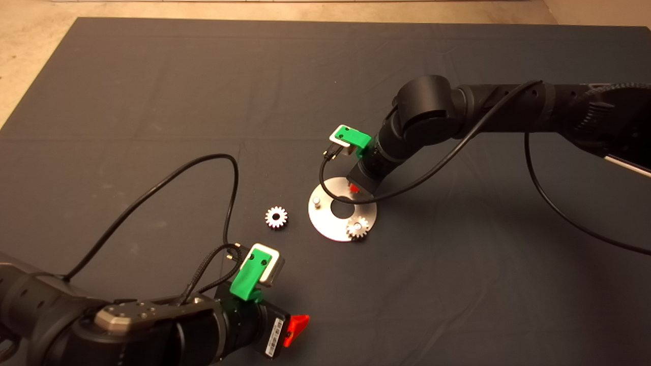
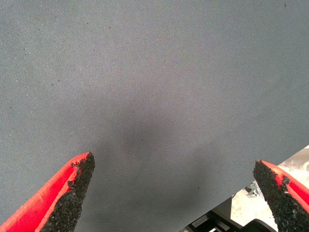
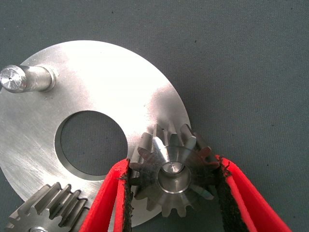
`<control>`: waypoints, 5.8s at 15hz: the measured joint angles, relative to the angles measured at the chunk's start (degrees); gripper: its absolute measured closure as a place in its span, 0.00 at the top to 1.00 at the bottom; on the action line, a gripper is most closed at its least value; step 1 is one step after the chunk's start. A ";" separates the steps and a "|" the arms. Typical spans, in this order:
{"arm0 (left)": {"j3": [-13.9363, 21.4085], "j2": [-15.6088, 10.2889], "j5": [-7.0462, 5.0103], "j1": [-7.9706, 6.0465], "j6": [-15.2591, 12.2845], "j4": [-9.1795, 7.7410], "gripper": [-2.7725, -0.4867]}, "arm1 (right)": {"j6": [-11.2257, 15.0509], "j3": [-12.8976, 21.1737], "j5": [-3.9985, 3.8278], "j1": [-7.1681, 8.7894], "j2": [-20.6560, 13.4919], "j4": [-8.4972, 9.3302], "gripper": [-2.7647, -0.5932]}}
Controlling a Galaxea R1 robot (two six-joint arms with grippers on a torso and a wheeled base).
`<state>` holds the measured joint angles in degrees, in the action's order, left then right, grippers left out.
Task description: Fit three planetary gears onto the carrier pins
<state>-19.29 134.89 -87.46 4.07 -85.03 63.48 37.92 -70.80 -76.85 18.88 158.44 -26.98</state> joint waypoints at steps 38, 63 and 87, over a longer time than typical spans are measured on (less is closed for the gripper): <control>0.00 -0.30 0.00 -0.12 1.57 -0.05 0.82 | 21.26 45.12 1.97 2.83 -39.75 -0.28 0.61; -12.74 -6.30 0.00 -8.80 26.03 1.32 0.82 | 23.02 47.93 3.34 2.86 -53.20 -1.18 0.61; -16.52 2.90 0.05 -6.15 23.82 6.89 0.82 | 22.99 48.32 3.34 2.86 -55.44 -1.14 0.61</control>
<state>-35.80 137.79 -87.41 -2.08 -61.21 70.36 60.92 -22.48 -73.51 21.75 103.00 -28.12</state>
